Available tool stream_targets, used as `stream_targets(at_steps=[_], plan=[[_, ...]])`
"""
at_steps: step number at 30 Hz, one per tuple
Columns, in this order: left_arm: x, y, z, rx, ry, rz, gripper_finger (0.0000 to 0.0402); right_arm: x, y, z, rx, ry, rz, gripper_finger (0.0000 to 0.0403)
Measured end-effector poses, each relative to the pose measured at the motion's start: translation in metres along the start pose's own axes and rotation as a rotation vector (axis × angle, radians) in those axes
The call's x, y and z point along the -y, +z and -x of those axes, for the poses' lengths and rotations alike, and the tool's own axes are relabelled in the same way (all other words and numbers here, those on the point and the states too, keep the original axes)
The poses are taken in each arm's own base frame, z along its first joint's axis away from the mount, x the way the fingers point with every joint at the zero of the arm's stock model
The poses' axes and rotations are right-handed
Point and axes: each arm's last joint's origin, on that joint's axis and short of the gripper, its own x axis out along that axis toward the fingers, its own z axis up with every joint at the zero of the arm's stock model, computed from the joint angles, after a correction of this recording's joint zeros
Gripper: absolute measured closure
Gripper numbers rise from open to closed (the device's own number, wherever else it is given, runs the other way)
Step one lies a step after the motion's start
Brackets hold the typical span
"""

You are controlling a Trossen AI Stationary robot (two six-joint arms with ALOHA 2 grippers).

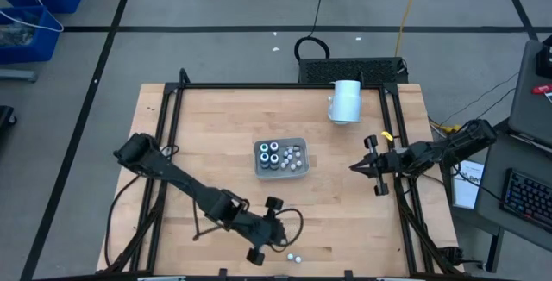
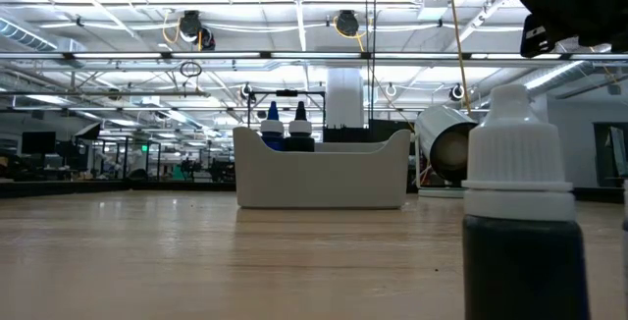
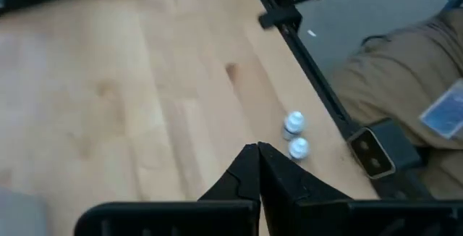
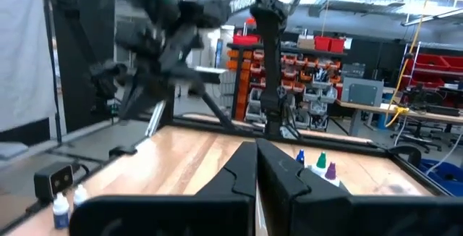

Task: Pick & Place food coloring
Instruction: Put the small blue food coloring bottle into the gray bin

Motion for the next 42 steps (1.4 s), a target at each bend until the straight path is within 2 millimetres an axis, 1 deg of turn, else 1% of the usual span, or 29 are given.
stream_targets(at_steps=[4, 8, 11, 14, 18, 21, 26, 30, 33, 37, 42], plan=[[0.003, -0.006, -0.012, -0.022, -0.014, 0.068, 0.0388, 0.0, -0.001, 0.002, -0.009, 0.001, -0.005, 0.0403], [0.012, -0.013, -0.032, -0.046, -0.103, 0.109, 0.0386, 0.0, -0.001, 0.002, -0.011, -0.001, -0.004, 0.0403], [0.024, -0.004, -0.044, -0.042, -0.147, 0.127, 0.0397, 0.0, -0.001, 0.002, -0.012, -0.001, -0.007, 0.0403], [0.033, 0.013, -0.053, -0.041, -0.15, 0.148, 0.0392, 0.0, -0.001, 0.002, -0.012, 0.0, -0.007, 0.0403], [0.037, 0.026, -0.069, -0.092, -0.118, 0.174, 0.0365, 0.0, -0.001, 0.002, -0.012, 0.0, -0.005, 0.0403], [0.038, 0.027, -0.081, -0.135, -0.045, 0.189, 0.0337, 0.0, -0.001, 0.002, -0.012, 0.0, 0.001, 0.0403], [0.038, 0.017, -0.096, -0.219, -0.043, 0.268, 0.0277, 0.0, -0.002, 0.002, -0.021, 0.001, 0.01, 0.0403], [0.037, 0.012, -0.096, -0.261, -0.041, 0.283, 0.0228, 0.0, -0.002, 0.002, -0.021, 0.002, 0.02, 0.0403], [0.037, 0.008, -0.097, -0.285, -0.043, 0.291, 0.02, 0.0, -0.002, 0.002, -0.022, 0.002, 0.02, 0.0403], [0.037, 0.002, -0.1, -0.304, -0.05, 0.28, 0.0178, 0.0, -0.002, 0.002, -0.022, 0.001, 0.02, 0.0403], [0.036, -0.007, -0.105, -0.308, -0.044, 0.275, 0.0172, 0.0, -0.002, 0.002, -0.022, 0.001, 0.02, 0.0403]])
